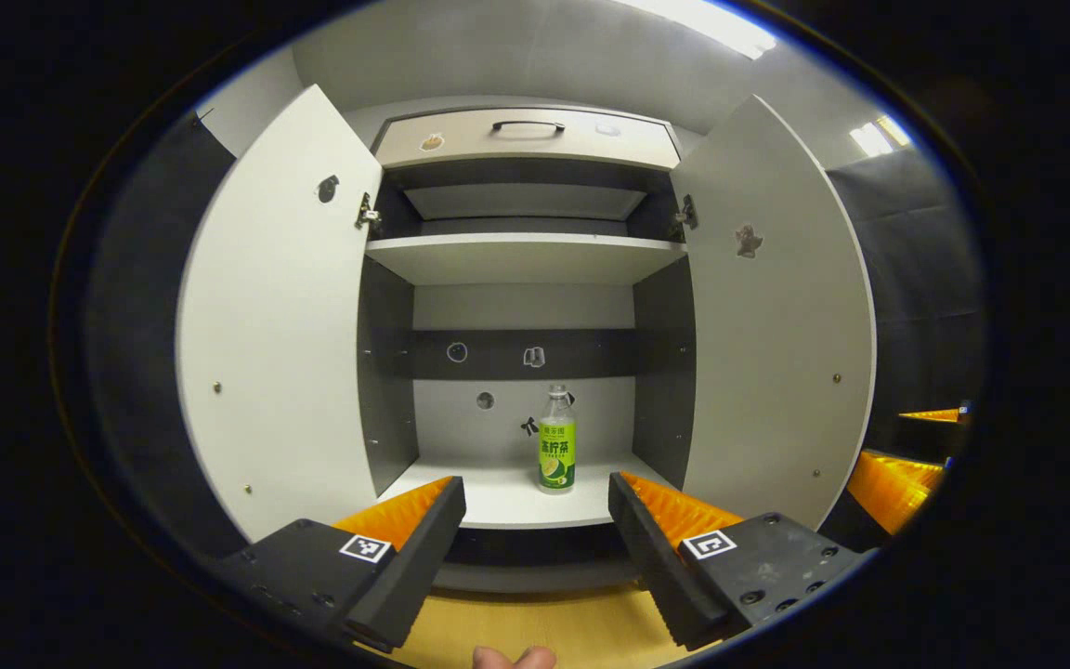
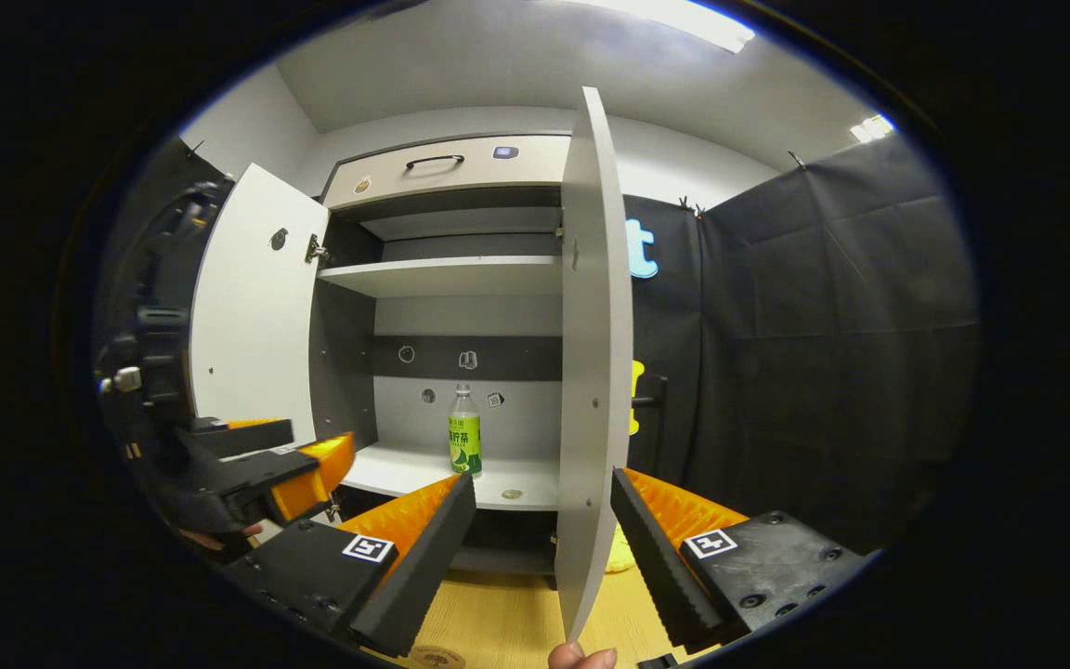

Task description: Grasp the bottle in the cabinet with the left hand and place it on the coaster, then close the right door with the right hand and the left door with the left hand.

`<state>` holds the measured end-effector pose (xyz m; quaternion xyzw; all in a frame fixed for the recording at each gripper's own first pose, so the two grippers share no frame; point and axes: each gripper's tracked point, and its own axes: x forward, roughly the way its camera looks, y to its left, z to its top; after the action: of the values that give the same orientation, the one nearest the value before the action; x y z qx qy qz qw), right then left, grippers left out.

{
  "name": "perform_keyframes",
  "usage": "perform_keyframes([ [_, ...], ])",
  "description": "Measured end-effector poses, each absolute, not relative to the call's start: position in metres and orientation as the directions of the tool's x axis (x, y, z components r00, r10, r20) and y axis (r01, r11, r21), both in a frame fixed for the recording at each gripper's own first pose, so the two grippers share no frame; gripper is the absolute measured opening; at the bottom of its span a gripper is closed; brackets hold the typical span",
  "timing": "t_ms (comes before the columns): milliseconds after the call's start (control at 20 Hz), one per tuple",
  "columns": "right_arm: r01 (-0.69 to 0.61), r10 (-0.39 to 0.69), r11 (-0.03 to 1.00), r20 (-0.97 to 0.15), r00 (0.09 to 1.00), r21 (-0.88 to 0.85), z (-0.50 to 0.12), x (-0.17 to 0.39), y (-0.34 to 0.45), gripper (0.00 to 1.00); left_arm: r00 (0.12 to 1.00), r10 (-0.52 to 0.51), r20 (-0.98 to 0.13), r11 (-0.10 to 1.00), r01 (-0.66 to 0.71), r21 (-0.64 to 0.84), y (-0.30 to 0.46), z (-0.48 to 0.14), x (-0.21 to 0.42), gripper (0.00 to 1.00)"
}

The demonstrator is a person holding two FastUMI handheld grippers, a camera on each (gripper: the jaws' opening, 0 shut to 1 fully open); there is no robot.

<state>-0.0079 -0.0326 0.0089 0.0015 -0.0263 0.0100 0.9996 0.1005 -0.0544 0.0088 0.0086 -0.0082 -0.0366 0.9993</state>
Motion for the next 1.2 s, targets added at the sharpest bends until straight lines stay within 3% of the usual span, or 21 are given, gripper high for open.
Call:
perform_keyframes([
  [600, -0.024, 0.023, 1.0, 0.037, 0.999, 0.019, -0.005, -0.031, -0.081, 0.98, 0.99, -0.141, -0.003, 0.987, 0.14, -0.08, -0.091, -0.027, 0.291, 0.98],
  [1200, 0.021, -0.022, 0.999, 0.033, 0.999, 0.034, -0.013, -0.018, -0.122, 0.98, 0.994, -0.099, -0.05, 0.993, 0.102, 0.061, -0.095, -0.064, 0.408, 0.98],
])
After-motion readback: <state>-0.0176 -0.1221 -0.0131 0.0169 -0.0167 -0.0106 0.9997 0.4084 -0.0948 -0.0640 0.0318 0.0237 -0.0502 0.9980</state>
